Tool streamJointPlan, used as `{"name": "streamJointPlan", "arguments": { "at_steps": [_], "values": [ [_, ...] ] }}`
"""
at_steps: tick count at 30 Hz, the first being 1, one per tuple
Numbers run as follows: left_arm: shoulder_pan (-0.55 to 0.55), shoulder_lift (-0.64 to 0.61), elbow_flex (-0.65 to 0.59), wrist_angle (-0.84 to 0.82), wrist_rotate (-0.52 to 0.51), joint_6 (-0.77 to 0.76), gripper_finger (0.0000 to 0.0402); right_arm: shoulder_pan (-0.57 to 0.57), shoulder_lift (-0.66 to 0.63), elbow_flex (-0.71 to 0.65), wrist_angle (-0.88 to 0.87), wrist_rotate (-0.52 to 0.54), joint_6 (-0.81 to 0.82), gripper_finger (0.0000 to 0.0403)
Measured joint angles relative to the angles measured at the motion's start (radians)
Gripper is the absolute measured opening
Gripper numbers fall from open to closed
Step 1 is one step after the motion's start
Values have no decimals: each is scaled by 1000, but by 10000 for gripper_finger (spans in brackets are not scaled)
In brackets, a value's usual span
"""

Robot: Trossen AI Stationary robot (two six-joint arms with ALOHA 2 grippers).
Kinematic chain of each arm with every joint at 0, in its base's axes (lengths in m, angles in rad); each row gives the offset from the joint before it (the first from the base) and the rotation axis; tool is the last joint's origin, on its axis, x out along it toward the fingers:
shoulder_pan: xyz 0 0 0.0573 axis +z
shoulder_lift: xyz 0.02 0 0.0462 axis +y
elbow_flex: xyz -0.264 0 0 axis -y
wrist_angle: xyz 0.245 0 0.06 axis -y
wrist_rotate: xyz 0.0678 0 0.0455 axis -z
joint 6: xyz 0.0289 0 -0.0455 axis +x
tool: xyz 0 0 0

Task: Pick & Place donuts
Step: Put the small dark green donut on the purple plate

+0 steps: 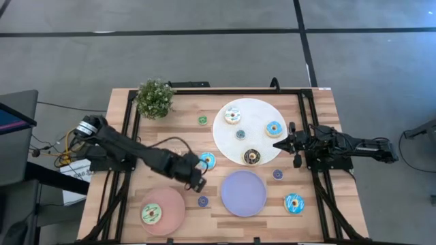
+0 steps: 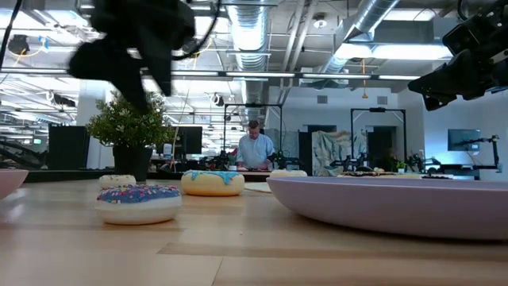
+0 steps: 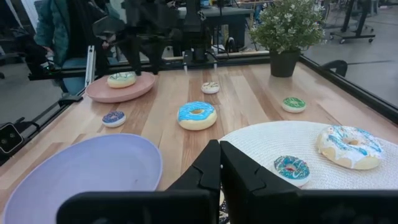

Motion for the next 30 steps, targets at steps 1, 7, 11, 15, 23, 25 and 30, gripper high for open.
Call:
{"name": "streamJointPlan", "arguments": {
  "at_steps": [1, 7, 11, 15, 23, 25, 30],
  "values": [
    [16, 0, 0, 16, 0, 2, 197, 0, 0, 0, 0, 0, -1, 0],
    [98, 0, 0, 113, -5, 24, 196, -1, 0, 0, 0, 0, -182, 0],
    [130, 0, 0, 141, -22, 30, 187, -1, 0, 0, 0, 0, -210, 0],
    [152, 0, 0, 145, -25, 40, 176, -1, 0, 0, 0, 0, -210, 0],
    [180, 0, 0, 145, -8, 228, 158, 0, 0, 0, 1, -1, -210, 0],
    [183, 0, 0, 148, -8, 347, 151, 0, 0, 0, 1, -1, -210, 0],
    [182, 0, 0, 185, -6, 613, 113, 0, 0, 0, 1, -1, -210, 0]
  ]
}}
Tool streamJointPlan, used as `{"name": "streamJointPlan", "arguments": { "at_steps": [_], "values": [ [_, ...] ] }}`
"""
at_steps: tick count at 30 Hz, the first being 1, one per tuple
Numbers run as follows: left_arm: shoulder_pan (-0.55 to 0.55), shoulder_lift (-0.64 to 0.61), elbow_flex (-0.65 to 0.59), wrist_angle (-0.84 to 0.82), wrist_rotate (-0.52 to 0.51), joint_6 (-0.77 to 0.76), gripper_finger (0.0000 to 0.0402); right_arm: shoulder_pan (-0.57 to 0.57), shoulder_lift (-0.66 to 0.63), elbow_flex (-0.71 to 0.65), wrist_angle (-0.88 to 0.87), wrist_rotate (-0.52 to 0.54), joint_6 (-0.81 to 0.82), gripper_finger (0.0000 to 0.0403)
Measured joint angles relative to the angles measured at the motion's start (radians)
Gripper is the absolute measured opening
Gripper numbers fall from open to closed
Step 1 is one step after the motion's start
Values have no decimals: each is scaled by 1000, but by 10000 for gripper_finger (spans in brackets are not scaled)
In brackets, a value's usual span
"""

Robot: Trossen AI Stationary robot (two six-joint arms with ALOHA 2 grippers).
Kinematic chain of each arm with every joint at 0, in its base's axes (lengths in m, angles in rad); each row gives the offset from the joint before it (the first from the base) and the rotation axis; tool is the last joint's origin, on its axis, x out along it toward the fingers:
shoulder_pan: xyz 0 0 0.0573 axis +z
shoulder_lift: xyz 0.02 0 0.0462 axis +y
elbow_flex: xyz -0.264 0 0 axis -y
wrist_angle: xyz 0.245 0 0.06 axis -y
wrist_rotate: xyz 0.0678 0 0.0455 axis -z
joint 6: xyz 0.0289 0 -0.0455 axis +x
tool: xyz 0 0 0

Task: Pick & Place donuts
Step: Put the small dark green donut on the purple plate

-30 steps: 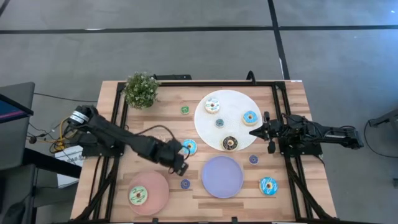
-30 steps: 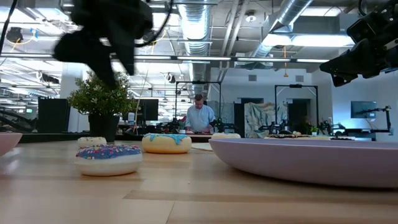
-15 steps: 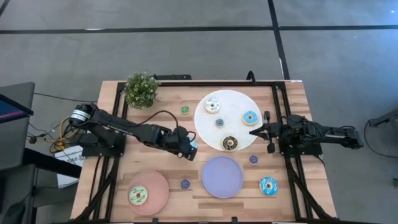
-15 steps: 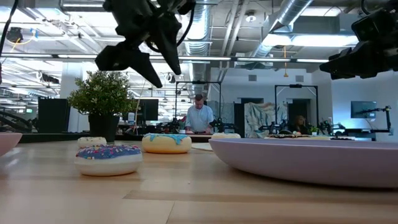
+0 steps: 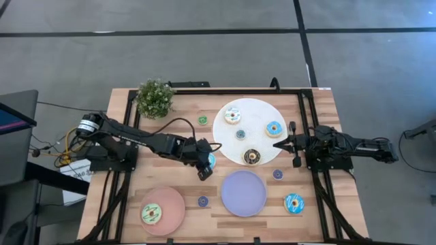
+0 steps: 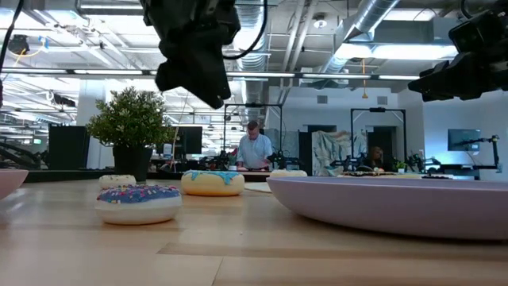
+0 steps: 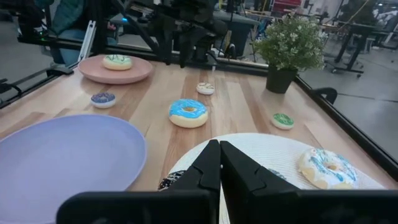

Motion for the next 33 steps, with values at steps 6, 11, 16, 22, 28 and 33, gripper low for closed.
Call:
{"name": "streamJointPlan", "arguments": {
  "at_steps": [6, 11, 16, 22, 28, 33],
  "values": [
    [-5, 0, 0, 3, 6, 81, 20, 0, 0, 0, 0, 0, 0, 0],
    [-31, 0, 0, 11, -4, 218, 3, -2, 1, -5, 65, 0, 201, 0],
    [-79, -29, -29, 5, -84, 310, 0, 14, 1, -5, 194, 34, 288, 0],
    [-123, -208, -232, 173, -133, 318, 0, 65, 101, 0, 335, 192, 314, 0],
    [-129, -435, -453, 314, -140, 369, 0, 134, 343, 137, 351, 359, 333, 0],
    [-125, -608, -560, 332, -129, 413, 0, 169, 612, 317, 346, 475, 333, 0]
  ]
}}
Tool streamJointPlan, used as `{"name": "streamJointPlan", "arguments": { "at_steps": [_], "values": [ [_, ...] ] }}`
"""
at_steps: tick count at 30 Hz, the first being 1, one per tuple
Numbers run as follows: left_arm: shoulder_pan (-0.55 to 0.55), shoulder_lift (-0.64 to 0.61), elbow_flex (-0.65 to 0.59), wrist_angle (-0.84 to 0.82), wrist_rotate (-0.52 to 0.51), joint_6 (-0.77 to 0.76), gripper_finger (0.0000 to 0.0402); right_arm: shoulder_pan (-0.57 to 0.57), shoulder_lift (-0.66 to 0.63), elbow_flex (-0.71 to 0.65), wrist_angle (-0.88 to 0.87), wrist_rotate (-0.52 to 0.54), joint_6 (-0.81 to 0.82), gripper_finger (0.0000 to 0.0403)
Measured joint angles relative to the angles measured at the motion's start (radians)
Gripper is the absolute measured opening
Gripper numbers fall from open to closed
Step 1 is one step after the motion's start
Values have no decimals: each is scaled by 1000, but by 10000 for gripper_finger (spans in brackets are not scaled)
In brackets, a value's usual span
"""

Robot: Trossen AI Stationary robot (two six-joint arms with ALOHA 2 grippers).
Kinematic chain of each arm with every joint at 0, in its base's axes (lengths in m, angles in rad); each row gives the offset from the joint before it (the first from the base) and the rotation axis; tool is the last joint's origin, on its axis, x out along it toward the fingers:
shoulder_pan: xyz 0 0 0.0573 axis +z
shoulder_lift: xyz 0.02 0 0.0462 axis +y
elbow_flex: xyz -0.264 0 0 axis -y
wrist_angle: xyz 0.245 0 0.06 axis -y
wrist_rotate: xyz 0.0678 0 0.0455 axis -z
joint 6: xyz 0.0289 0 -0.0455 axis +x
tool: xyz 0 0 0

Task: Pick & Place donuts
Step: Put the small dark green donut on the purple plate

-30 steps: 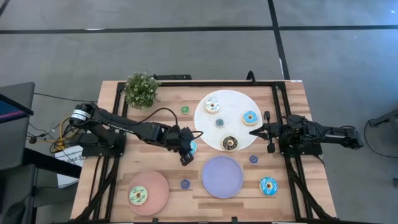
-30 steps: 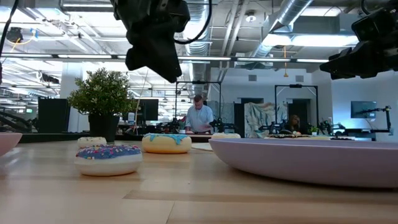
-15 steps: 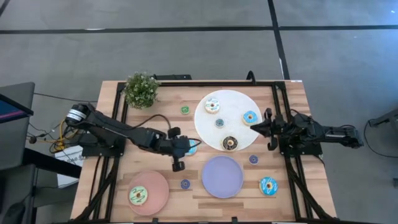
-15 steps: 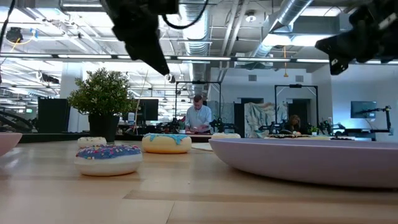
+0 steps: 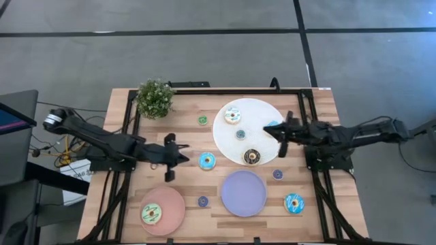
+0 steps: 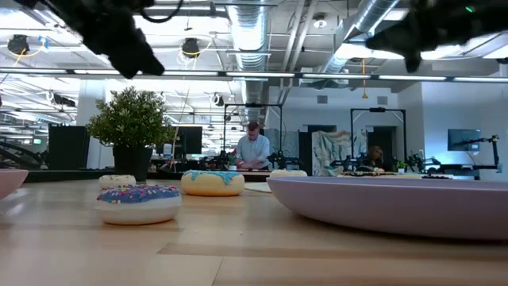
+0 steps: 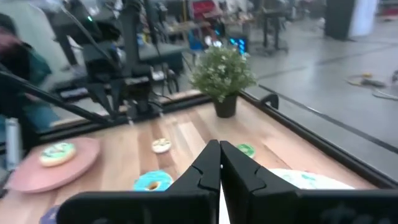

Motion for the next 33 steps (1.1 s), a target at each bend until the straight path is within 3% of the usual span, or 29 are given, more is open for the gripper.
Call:
{"name": "streamJointPlan", "arguments": {
  "at_steps": [4, 12, 19, 23, 27, 33],
  "values": [
    [0, -105, -41, 1, 0, 69, 0, -5, 226, 173, -101, 39, 38, 0],
    [0, -215, -61, -18, 10, 199, 0, -103, 611, 586, -547, 74, 265, 0],
    [0, -223, -61, -99, 135, 214, 0, -255, 856, 854, -857, 74, 424, 0],
    [1, -223, -61, -115, 138, 209, 0, -356, 956, 929, -913, -26, 456, 4],
    [1, -223, -61, -107, 93, 198, 0, -434, 1029, 948, -914, -149, 454, 33],
    [1, -223, -61, -103, -12, 119, 0, -510, 1109, 949, -897, -173, 419, 103]
  ]
}}
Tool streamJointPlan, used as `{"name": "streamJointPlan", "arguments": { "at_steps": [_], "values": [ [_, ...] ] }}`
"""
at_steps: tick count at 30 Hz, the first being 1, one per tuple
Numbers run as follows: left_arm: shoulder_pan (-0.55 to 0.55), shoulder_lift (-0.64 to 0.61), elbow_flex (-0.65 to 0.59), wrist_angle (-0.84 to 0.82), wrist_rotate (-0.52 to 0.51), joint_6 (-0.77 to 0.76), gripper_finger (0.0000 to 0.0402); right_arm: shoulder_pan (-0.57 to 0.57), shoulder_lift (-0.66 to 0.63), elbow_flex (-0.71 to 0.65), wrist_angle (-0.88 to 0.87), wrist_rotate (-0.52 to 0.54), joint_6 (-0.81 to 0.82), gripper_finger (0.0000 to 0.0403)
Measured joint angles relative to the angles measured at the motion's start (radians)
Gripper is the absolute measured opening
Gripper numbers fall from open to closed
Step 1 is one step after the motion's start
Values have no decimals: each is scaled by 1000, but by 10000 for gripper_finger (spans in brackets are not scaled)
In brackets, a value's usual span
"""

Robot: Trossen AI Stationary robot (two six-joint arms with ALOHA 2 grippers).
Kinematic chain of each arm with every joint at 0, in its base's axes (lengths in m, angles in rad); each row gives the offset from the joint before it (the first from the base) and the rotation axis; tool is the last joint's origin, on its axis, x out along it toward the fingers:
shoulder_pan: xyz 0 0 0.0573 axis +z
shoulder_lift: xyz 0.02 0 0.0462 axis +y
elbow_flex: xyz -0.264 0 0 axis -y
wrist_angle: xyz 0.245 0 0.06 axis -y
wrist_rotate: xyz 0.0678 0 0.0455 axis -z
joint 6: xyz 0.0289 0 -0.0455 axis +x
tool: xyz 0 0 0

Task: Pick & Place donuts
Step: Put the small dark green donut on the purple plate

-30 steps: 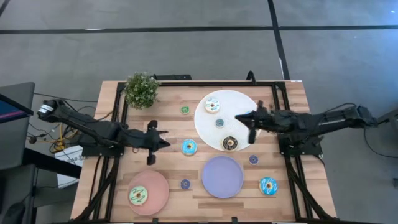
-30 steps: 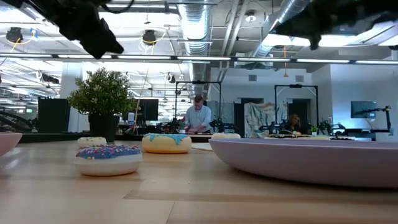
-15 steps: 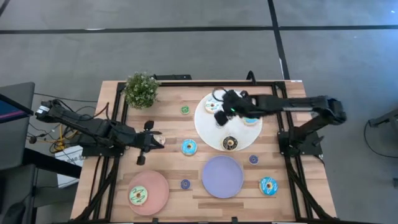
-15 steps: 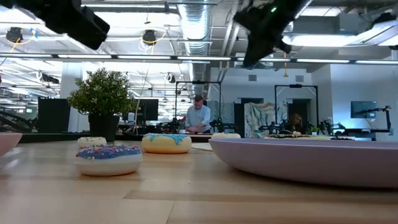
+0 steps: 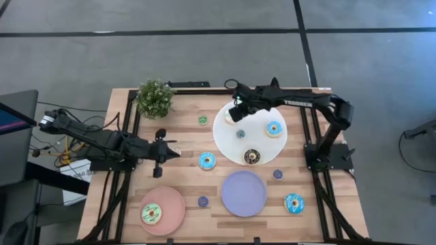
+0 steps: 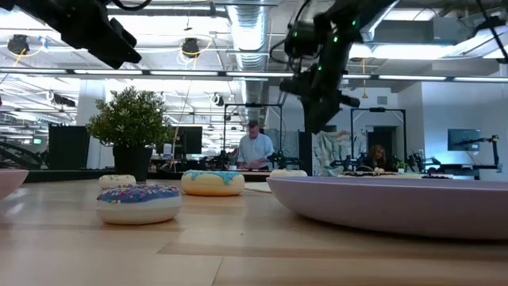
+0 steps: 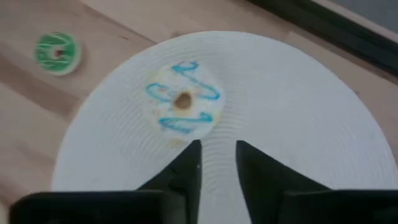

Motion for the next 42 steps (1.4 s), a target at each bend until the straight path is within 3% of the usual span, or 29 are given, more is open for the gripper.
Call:
{"name": "streamJointPlan", "arguments": {
  "at_steps": [9, 13, 23, 31, 42],
  "values": [
    [0, 0, 0, -1, -101, -88, 0, -29, 134, 41, 64, -69, -132, 232],
    [0, 0, 0, -1, -112, -125, 0, -26, 188, 102, 20, -83, -132, 263],
    [0, 0, 0, -2, -117, -169, 0, 44, 204, 142, -220, -101, -73, 265],
    [0, 0, 0, -11, -118, -169, 0, 146, 220, 143, -179, -123, -24, 265],
    [0, 0, 0, -11, -119, -169, 0, 185, 220, 142, -219, -118, 9, 265]
  ]
}}
